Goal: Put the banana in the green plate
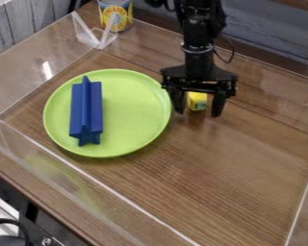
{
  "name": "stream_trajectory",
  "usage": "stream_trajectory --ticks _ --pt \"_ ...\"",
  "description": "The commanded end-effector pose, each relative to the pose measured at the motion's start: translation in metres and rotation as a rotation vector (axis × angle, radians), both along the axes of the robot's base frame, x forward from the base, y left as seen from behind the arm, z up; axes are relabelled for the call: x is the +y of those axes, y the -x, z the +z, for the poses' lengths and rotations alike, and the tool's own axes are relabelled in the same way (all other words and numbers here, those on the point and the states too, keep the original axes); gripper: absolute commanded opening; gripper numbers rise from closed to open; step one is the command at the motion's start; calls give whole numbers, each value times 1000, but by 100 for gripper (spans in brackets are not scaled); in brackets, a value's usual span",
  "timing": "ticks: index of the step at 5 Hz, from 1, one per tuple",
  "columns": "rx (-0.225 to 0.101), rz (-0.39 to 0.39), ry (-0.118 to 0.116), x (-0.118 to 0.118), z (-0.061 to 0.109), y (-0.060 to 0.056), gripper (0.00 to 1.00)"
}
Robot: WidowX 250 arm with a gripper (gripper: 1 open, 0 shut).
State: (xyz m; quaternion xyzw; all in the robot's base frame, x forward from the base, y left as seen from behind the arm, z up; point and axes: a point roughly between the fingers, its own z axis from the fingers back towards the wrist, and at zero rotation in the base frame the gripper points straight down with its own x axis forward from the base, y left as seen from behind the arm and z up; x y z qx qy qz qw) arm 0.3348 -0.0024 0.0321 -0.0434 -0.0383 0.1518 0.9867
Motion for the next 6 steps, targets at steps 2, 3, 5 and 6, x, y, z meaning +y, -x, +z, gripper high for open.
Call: stream_trajectory --ticks 2,3,5,6 --pt "-67 -28 4 -1 15 -16 0" --pt "-59 -64 -6 -3 25 -15 0" --pt "-53 -99 -20 -15 56 -15 0" --pt "-74 -171 -7 -12 95 -11 0"
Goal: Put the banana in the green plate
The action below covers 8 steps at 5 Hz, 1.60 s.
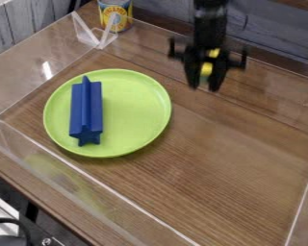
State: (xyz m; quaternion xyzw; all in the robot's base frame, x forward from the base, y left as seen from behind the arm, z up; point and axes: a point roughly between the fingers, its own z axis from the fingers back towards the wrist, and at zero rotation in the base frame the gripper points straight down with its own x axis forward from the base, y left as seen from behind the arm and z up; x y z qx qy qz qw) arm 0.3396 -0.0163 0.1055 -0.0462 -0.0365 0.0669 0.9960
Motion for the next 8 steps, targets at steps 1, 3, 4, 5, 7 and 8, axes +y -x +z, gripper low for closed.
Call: stream_trajectory --ticks 1,3,4,5,7,8 --pt "-79 -47 7 8 57 5 0" --pt "-68 -76 -9 54 77 44 0" --pt "-55 -91 -31 80 73 68 0" --pt "-39 -89 -45 89 63 86 0" --pt "-7 -112 -70 72 28 80 0" --pt "-4 -111 -78 81 26 71 0"
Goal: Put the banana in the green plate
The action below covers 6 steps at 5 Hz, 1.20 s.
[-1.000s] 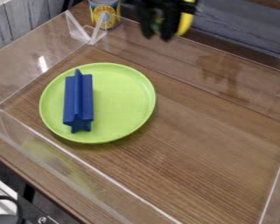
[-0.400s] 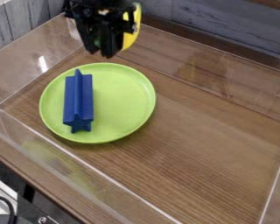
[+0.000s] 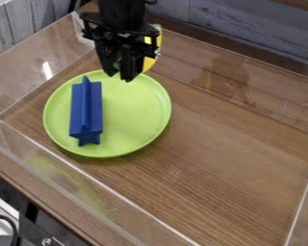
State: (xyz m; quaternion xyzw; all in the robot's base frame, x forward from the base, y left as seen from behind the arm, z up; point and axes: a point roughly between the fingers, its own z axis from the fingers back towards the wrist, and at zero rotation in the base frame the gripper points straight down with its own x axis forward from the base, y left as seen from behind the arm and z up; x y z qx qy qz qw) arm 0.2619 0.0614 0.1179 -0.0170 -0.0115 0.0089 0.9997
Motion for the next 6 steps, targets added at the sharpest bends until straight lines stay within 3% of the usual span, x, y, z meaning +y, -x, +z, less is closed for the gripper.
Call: stream_trajectory --ticks 1,2,3,4,6 --pt "-61 16 -16 13 19 -11 0" --pt "-67 -58 -21 21 21 -15 100" --pt "-66 -124 -21 32 19 -18 0" --pt "-60 -131 -21 30 18 -11 100" --pt "-67 -84 -21 18 1 -32 100"
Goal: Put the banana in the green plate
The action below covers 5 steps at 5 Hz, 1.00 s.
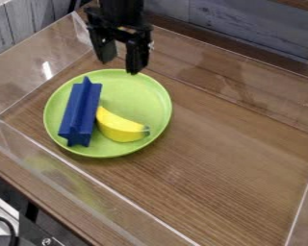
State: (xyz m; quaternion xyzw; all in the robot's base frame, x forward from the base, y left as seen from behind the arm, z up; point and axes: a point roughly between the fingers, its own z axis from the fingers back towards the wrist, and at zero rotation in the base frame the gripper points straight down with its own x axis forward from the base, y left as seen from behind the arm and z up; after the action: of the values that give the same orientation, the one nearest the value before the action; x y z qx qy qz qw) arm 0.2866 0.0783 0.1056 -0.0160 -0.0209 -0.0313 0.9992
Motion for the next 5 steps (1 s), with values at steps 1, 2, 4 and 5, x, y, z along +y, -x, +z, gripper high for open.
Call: stream_trajectory --ticks 1,2,4,5 --pt "-62 -12 -13 -7 23 -19 0" --pt "-70 40 -12 5 28 -22 100" --pt "-78 25 -15 18 32 -29 100" --pt "-76 15 -14 16 39 -29 100"
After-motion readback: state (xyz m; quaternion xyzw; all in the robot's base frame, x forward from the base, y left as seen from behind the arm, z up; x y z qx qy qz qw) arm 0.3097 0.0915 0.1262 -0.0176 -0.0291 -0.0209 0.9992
